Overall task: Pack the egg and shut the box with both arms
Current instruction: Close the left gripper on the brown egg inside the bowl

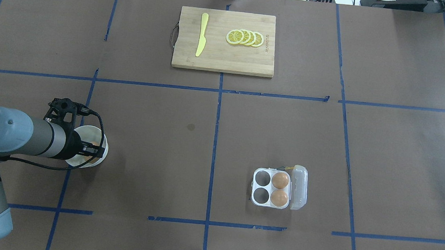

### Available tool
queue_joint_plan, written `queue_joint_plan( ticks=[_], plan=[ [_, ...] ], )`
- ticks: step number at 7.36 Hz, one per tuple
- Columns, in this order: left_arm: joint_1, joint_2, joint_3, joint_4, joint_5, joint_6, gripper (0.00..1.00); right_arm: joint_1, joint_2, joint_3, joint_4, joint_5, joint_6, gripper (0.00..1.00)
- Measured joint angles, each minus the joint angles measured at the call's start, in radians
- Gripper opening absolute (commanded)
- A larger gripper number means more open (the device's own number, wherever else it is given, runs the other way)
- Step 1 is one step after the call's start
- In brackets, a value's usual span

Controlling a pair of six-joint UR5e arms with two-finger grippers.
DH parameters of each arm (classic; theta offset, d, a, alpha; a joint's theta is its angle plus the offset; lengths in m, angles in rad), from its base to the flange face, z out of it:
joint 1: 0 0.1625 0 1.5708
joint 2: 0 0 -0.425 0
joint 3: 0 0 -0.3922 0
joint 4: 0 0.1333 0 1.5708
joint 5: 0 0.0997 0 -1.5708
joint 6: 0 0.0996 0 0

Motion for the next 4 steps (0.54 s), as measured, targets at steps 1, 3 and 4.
queue_joint_plan(
  ticks=[1,3,4],
  plan=[
    [-0.005,0.0,-0.006,0.0,0.0,0.018,0.0,0.0,0.0,0.0,0.0,0.0,0.0,1.0],
    [-0.05,-0.004,-0.042,0.0,0.024,0.139,0.0,0.0,0.0,0.001,0.0,0.001,0.0,1.0],
    [-0.074,-0.02,-0.056,-0.012,0.069,0.254,0.0,0.0,0.0,0.002,0.0,0.001,0.0,1.0]
  ],
)
